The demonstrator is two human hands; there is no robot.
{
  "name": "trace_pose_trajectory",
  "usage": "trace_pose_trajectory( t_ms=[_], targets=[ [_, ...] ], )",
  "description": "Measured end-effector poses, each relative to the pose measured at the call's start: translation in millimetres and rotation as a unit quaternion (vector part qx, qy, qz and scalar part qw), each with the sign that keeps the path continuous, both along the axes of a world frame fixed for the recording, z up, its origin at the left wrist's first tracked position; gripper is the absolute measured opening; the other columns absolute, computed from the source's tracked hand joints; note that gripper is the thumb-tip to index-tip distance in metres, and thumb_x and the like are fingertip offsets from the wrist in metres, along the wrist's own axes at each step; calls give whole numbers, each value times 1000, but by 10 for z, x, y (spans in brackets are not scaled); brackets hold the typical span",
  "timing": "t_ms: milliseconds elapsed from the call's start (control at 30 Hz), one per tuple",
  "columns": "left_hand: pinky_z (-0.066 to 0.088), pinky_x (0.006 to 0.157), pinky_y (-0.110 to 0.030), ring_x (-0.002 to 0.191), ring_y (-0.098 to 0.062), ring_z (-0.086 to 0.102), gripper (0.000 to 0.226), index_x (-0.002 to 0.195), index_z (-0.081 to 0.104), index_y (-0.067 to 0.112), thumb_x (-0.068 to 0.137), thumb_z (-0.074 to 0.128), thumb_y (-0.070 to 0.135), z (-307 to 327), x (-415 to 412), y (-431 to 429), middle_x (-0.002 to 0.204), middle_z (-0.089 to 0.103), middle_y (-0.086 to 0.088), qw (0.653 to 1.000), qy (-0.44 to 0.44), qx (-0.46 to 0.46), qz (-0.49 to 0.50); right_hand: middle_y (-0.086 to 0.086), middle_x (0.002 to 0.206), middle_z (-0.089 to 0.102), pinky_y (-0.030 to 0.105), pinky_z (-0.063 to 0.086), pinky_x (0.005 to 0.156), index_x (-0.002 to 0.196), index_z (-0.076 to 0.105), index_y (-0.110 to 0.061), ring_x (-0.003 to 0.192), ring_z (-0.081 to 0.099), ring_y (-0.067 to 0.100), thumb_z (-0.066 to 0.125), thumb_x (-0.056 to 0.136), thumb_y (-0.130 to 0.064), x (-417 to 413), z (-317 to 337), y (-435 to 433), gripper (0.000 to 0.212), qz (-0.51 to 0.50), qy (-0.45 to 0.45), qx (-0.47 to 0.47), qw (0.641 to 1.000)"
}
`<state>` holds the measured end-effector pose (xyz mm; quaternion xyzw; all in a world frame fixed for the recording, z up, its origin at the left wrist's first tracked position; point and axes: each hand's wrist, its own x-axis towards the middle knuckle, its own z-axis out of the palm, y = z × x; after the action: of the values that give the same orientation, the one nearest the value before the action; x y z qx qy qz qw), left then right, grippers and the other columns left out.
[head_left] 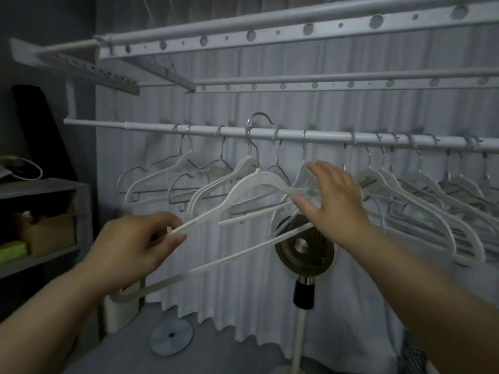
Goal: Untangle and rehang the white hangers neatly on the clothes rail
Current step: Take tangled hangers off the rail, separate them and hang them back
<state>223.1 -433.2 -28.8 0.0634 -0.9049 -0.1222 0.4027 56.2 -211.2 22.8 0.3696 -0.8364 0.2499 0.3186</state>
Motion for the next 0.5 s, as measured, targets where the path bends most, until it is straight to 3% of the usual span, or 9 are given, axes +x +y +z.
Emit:
trace_pose_trajectory(
  t_ms=[67, 133, 167, 200, 267, 367, 467, 500],
  targets=[
    [49, 52, -32, 58, -7, 61, 32, 76, 59, 46, 61, 38, 66, -29, 208, -143, 64, 65, 4, 996, -21, 52, -67, -2, 139, 43, 23, 22, 106, 135, 39, -27, 131, 33, 15, 54, 87, -37, 202, -21, -127, 51, 44, -54, 11, 997],
    [50, 54, -27, 49, -5, 59, 45, 83, 61, 45, 54, 48, 76, -75, 400, -274, 67, 66, 0, 988, -21, 93, -118, -11, 96, 64, 8, 42, 72, 105, 60, -31, 87, 59, -1, 58, 87, -30, 419, -39, -225, 18, 138, -164, -2, 977],
    [48, 51, -23, 46, -3, 55, 56, 82, 62, 42, 49, 47, 85, -99, 478, -328, 65, 65, -3, 985, -23, 104, -135, -13, 74, 63, 4, 40, 53, 93, 64, -24, 62, 58, -7, 59, 87, -27, 526, -38, -256, 9, 175, -212, -2, 961],
    [45, 49, -19, 45, -1, 52, 64, 80, 64, 40, 46, 43, 90, -131, 562, -377, 63, 64, -3, 982, -30, 116, -147, -12, 58, 62, 4, 37, 43, 88, 67, -15, 47, 55, -7, 58, 87, -23, 630, -45, -281, 12, 192, -247, 7, 950],
    [41, 49, -10, 46, 2, 51, 65, 76, 66, 43, 43, 42, 93, -169, 658, -429, 59, 65, 5, 975, -35, 142, -164, -16, 42, 60, 4, 35, 40, 84, 68, -6, 36, 50, -7, 56, 89, -19, 775, -34, -295, 18, 207, -304, 32, 929],
    [42, 51, -7, 46, 7, 52, 49, 73, 67, 49, 44, 52, 85, -250, 784, -467, 54, 64, 15, 966, -61, 173, -179, -11, 35, 55, 7, 35, 38, 67, 63, -13, 31, 46, -1, 57, 88, -22, 1055, -43, -356, 23, 209, -354, 79, 908],
    [44, 66, -7, 67, 5, 59, 3, 66, 66, 51, 69, 67, 52, -314, 815, -475, 61, 66, 17, 972, -54, 178, -141, -6, 32, 53, 10, 34, 32, 64, 59, -14, 27, 45, 2, 57, 89, -22, 1245, -97, -397, 25, 171, -395, 101, 897],
    [43, 75, -13, 79, -1, 59, 19, 73, 62, 51, 76, 67, 33, -326, 795, -474, 73, 65, 19, 981, -31, 155, -112, -5, 33, 54, 11, 37, 33, 66, 58, -14, 27, 47, 3, 56, 89, -21, 1286, -123, -405, 25, 160, -408, 100, 893]
  ],
)
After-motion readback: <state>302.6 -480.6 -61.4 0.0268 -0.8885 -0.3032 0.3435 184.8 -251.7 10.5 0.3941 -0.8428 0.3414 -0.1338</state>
